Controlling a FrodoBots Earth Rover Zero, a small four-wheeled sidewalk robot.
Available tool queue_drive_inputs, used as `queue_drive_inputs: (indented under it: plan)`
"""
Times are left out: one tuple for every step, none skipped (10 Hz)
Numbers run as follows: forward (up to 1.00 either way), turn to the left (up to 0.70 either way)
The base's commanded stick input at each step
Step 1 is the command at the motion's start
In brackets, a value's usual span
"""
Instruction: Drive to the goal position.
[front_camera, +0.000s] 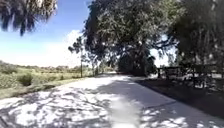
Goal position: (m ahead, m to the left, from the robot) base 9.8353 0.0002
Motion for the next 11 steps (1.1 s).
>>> queue_drive_inputs:
  plan:
    - [0.85, 0.0]
    - [0.85, 0.0]
    - [0.85, 0.0]
    - [0.85, 0.0]
    - [0.85, 0.0]
    - [0.85, 0.0]
    - [0.85, 0.0]
    - [0.85, 0.0]
    - [0.85, 0.0]
    - [0.85, 0.0]
    - [0.85, 0.0]
